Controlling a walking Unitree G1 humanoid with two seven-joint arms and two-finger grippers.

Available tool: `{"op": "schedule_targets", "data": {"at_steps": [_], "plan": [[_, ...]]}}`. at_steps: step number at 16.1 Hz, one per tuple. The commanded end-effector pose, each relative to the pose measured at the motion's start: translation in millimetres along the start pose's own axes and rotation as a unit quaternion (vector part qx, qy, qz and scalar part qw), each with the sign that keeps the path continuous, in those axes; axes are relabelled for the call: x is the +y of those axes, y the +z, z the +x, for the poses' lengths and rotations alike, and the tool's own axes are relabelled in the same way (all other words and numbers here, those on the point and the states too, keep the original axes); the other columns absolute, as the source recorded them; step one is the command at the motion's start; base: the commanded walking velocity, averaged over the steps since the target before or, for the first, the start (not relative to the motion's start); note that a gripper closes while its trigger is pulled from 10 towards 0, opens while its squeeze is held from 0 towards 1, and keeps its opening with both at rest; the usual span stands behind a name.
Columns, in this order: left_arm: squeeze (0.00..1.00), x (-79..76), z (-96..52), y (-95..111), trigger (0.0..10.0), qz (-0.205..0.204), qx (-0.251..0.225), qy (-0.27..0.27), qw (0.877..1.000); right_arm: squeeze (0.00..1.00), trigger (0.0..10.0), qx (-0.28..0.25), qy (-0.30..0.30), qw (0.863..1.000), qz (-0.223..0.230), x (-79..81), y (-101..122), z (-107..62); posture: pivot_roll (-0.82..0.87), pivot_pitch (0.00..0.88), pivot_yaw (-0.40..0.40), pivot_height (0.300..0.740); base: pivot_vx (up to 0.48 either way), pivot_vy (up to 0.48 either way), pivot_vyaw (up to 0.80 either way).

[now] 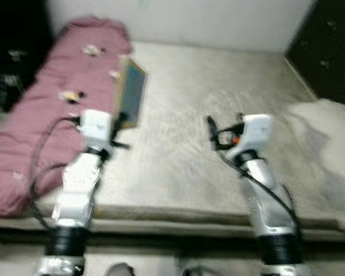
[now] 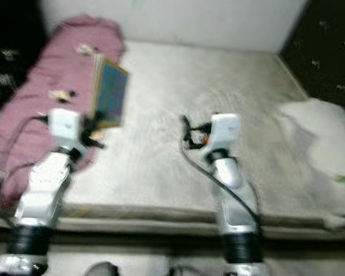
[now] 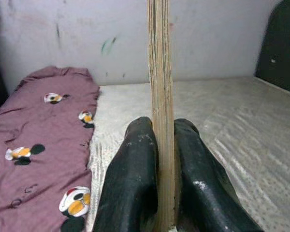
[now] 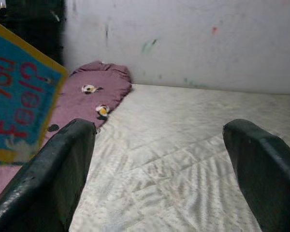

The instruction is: Clean up the room

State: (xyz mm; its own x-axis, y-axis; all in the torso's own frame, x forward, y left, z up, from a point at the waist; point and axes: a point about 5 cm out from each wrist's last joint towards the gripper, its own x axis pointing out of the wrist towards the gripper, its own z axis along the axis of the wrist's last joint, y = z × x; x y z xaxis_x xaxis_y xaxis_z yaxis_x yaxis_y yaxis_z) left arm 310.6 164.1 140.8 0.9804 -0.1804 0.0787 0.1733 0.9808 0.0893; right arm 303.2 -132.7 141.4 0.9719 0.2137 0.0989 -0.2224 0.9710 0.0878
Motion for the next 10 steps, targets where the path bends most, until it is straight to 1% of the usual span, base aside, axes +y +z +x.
{"op": "schedule_targets", "data": {"at_steps": [1, 3, 5, 10], "plan": [[0.0, -6.2, 5.1, 13.1, 10.0, 0.001, -0.031, -0.01, 0.999, 0.0, 10.0, -0.004, -0.013, 1.0, -0.005, -8.5, 3.8, -0.8, -0.02, 0.0, -0.043, 0.74, 0.0, -0.379, 0.0], [0.0, -7.0, 5.2, 13.1, 10.0, 0.001, -0.031, -0.011, 0.999, 0.0, 10.0, -0.004, -0.013, 1.0, -0.004, -8.9, 3.6, -0.9, -0.02, 0.0, -0.043, 0.74, 0.0, -0.381, -0.54], [0.0, -7.3, 5.5, 13.1, 10.0, 0.0, -0.032, -0.012, 0.999, 0.0, 10.0, -0.004, -0.012, 1.0, -0.006, -8.9, 3.8, -0.7, -0.02, 0.0, -0.044, 0.74, 0.0, -0.358, 0.0], [0.0, -7.6, 5.3, 14.5, 10.0, -0.009, -0.042, -0.008, 0.999, 0.0, 10.0, -0.004, -0.011, 1.0, -0.01, -9.1, 3.8, -0.7, -0.02, 0.0, -0.046, 0.74, 0.0, 0.0, 0.0]]}}
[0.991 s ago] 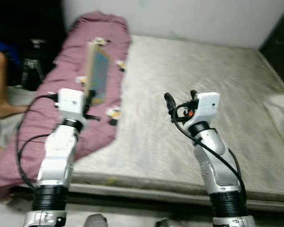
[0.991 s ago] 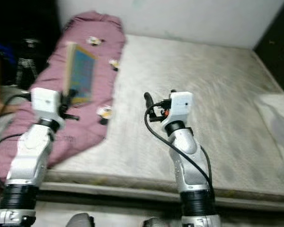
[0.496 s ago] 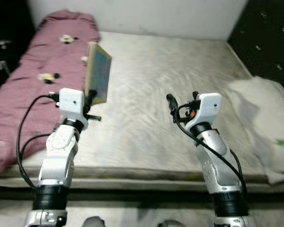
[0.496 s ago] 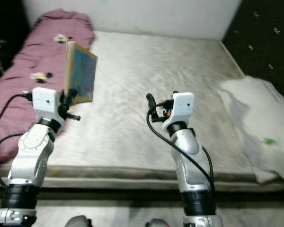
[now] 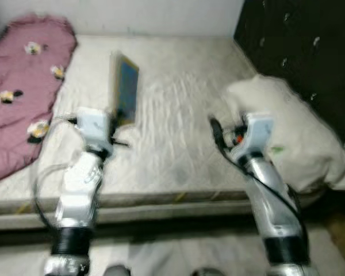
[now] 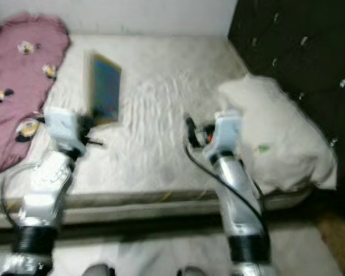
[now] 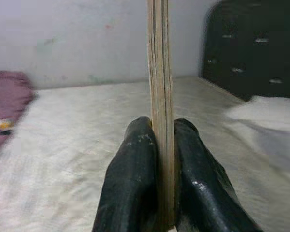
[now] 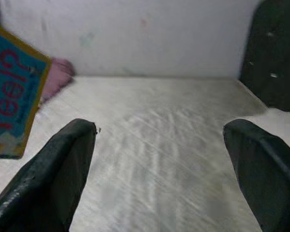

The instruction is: Clean up the room

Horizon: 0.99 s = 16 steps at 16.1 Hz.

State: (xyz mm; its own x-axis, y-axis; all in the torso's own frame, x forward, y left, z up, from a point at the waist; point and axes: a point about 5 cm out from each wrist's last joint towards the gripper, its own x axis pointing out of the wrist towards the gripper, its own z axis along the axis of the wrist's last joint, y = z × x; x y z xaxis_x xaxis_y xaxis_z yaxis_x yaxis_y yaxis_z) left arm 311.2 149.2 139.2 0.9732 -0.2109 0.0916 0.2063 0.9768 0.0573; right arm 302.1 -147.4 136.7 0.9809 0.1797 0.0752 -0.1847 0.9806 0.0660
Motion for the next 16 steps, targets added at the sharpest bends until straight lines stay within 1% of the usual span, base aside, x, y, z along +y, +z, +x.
{"op": "schedule_targets", "data": {"at_steps": [1, 4, 6, 16], "plan": [[0.0, 6.7, 1.7, 15.4, 10.0, 0.006, -0.035, 0.004, 0.999, 0.0, 10.0, -0.014, 0.007, 1.0, 0.003, 5.3, 6.6, 3.3, -0.02, 0.0, -0.046, 0.74, 0.0, 0.0, 0.0], [0.0, 6.4, 1.7, 17.7, 10.0, -0.009, -0.043, -0.008, 0.999, 0.0, 10.0, -0.014, 0.006, 1.0, 0.003, 5.3, 6.6, 3.4, -0.03, 0.0, -0.045, 0.74, 0.0, 0.0, 0.0], [0.0, 5.3, 1.3, 18.3, 10.0, -0.011, -0.045, -0.014, 0.999, 0.0, 10.0, -0.014, 0.006, 1.0, 0.002, 5.3, 6.6, 3.5, -0.03, 0.0, -0.044, 0.74, 0.0, 0.0, 0.0], [0.0, 4.2, 0.7, 18.3, 10.0, -0.017, -0.045, -0.024, 0.999, 0.0, 10.0, -0.012, 0.002, 1.0, 0.0, 3.8, 4.7, 2.1, -0.03, 0.0, -0.045, 0.74, 0.273, 0.0, 0.0]]}}
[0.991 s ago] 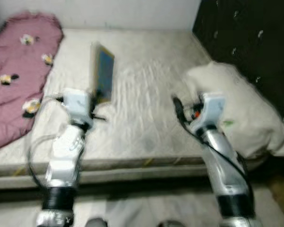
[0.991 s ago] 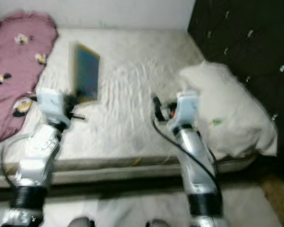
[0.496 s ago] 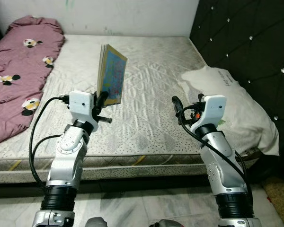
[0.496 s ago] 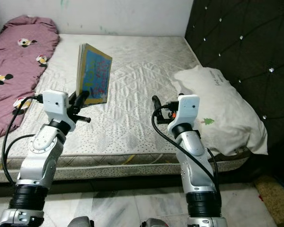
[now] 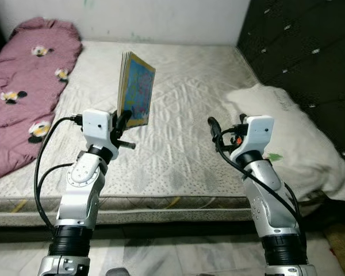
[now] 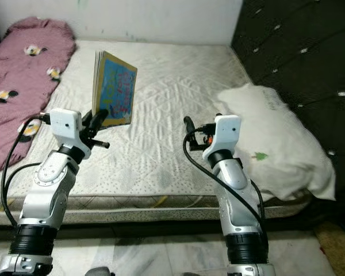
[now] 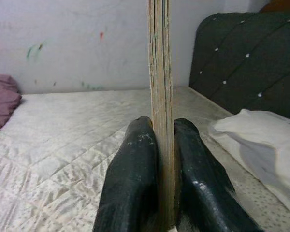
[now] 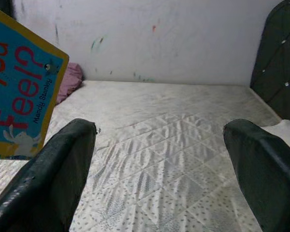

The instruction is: Clean up the room

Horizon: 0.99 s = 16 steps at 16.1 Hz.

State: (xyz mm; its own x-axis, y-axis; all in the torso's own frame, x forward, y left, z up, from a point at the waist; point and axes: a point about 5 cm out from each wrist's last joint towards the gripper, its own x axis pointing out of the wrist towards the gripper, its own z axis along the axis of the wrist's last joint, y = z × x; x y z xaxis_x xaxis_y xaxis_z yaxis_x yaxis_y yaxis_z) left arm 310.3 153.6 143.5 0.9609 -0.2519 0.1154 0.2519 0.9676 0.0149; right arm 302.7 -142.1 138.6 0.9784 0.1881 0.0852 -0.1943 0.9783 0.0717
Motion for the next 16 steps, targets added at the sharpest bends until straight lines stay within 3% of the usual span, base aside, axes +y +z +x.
{"op": "schedule_targets", "data": {"at_steps": [1, 12, 16], "plan": [[0.0, -0.7, 2.5, 14, 10.0, 0.007, -0.031, -0.004, 0.999, 0.0, 10.0, -0.006, -0.003, 1.0, -0.004, -2.2, 2, -0.3, -0.03, 0.0, -0.045, 0.74, 0.285, 0.0, 0.0], [0.0, 1.0, -20.4, -8, 10.0, 0.007, 0.006, 0.01, 1.0, 0.0, 10.0, 0.017, -0.039, 0.999, -0.028, -17.7, -14, -13.0, -0.02, 0.0, -0.044, 0.74, 0.283, 0.0, 0.0], [0.0, 2.0, -32.0, -12, 10.0, 0.007, 0.016, 0.026, 1.0, 0.0, 10.0, 0.02, -0.09, 0.995, -0.039, -29.2, -16, -25.4, -0.02, 0.0, -0.045, 0.74, 0.287, 0.0, 0.0]]}}
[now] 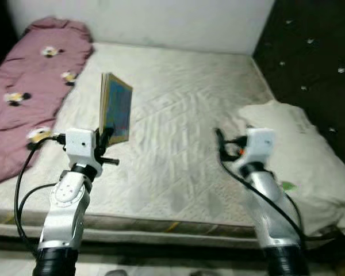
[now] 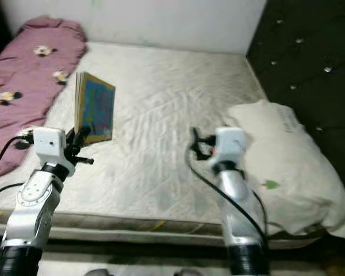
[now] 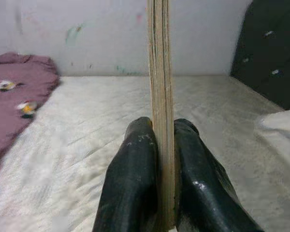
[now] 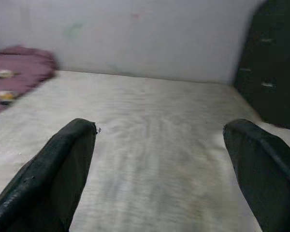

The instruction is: Clean up the room

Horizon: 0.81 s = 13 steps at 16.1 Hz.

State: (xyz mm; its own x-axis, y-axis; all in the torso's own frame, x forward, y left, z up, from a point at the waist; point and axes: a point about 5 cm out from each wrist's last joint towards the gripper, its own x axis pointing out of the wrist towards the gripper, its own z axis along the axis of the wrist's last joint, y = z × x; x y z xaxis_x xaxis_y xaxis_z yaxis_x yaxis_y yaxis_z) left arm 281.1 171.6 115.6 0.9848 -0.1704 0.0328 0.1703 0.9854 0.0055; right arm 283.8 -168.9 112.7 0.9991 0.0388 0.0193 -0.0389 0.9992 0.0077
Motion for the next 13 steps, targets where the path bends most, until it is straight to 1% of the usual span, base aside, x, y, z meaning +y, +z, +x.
{"op": "schedule_targets", "data": {"at_steps": [1, 3, 4, 5, 6, 8, 9, 11, 13], "plan": [[0.0, -7.4, -1.1, 10, 10.0, 0.009, -0.023, -0.012, 1.0, 0.0, 10.0, -0.006, -0.02, 1.0, 0.001, -7.0, 3, -3.0, -0.02, 0.0, -0.044, 0.74, 0.24, 0.0, 0.0], [0.0, -5.9, -8.6, 6, 10.0, 0.012, -0.015, 0.006, 1.0, 0.0, 10.0, 0.006, -0.028, 1.0, -0.001, -9.1, -3, -13.8, -0.01, 0.0, -0.046, 0.74, 0.0, 0.0, 0.0], [0.0, -5.9, -9.3, 6, 10.0, 0.015, -0.016, 0.01, 1.0, 0.0, 10.0, 0.006, -0.03, 1.0, -0.001, -9.3, -4, -15.1, -0.01, 0.0, -0.046, 0.74, 0.0, 0.0, 0.0], [0.0, -7.3, -12.0, 7, 10.0, 0.023, -0.022, 0.029, 0.999, 0.0, 10.0, 0.01, -0.04, 0.999, -0.005, -11.2, -5, -18.2, -0.02, 0.0, -0.046, 0.74, 0.0, 0.0, 0.0], [0.0, -8.8, -13.4, 6, 10.0, 0.026, -0.021, 0.036, 0.999, 0.0, 10.0, 0.012, -0.042, 0.999, -0.003, -11.6, -6, -19.5, -0.02, 0.0, -0.044, 0.74, 0.0, 0.0, 0.0], [0.0, -13.3, -19.5, 2, 10.0, 0.038, -0.006, 0.029, 0.999, 0.0, 10.0, 0.023, -0.037, 0.999, -0.001, -9.2, -10, -24.4, -0.02, 0.0, -0.029, 0.74, 0.0, 0.0, 0.0], [0.0, -13.5, -20.5, 1, 10.0, 0.024, 0.003, 0.022, 0.999, 0.0, 10.0, 0.025, -0.037, 0.999, 0.0, -9.4, -11, -25.3, -0.02, 0.0, -0.027, 0.74, 0.0, 0.0, -0.48], [0.0, -13.0, -22.6, 1, 10.0, 0.018, 0.006, 0.014, 1.0, 0.0, 10.0, 0.029, -0.038, 0.999, -0.002, -9.4, -11, -27.7, -0.02, 0.0, -0.029, 0.74, 0.0, 0.0, -0.55], [0.0, -13.8, -22.7, 1, 10.0, 0.017, 0.006, 0.013, 1.0, 0.0, 10.0, 0.033, -0.037, 0.999, -0.007, -9.5, -11, -27.6, -0.03, 0.0, -0.029, 0.74, 0.0, -0.124, 0.0]]}}
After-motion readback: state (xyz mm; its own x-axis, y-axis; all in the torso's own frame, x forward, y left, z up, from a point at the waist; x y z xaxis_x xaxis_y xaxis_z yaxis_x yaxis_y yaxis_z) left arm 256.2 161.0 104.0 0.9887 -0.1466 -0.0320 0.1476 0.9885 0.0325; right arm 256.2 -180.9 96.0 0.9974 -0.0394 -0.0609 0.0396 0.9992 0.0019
